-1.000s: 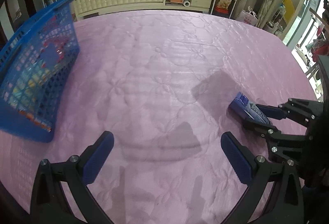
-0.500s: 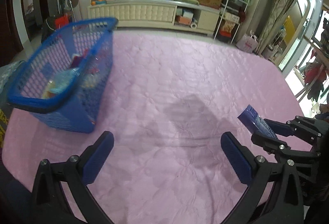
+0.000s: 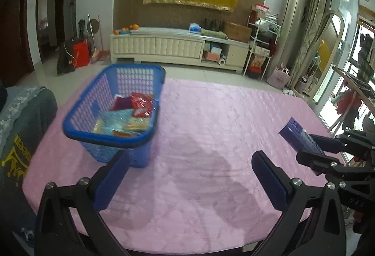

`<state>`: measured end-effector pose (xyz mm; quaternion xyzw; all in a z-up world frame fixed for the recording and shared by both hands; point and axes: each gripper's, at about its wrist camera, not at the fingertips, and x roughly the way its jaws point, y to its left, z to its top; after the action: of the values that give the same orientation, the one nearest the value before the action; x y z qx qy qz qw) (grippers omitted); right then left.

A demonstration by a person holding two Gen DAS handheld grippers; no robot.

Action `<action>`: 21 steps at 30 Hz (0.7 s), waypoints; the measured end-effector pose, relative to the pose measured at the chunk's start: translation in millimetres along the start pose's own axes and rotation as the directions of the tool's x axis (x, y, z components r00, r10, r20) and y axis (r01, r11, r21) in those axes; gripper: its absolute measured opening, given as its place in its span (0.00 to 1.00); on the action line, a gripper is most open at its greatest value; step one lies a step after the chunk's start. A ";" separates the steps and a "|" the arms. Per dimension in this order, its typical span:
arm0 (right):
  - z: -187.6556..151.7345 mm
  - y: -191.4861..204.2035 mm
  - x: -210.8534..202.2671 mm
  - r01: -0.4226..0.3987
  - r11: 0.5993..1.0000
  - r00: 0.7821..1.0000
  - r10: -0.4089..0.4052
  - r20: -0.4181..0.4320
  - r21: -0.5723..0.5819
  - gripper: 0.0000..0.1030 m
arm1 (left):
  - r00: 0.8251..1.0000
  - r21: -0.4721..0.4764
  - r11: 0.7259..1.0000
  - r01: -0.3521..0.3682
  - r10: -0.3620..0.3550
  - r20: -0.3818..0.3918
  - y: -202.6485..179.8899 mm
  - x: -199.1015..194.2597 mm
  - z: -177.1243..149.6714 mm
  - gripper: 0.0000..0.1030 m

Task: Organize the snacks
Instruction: 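Carry the gum box into the basket and open the right gripper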

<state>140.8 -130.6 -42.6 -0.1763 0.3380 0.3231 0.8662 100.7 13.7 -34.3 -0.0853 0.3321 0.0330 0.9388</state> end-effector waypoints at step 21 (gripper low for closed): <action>94.7 104.9 42.1 -0.109 0.986 0.992 0.116 0.047 -0.127 0.34 | 0.992 -0.078 0.990 -0.114 0.118 0.053 134.7 -20.9 37.6 1.00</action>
<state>138.0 14.0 -14.0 -0.2019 0.3030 0.3966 0.8427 91.7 152.9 -10.9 -0.0999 0.3078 0.1025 0.9406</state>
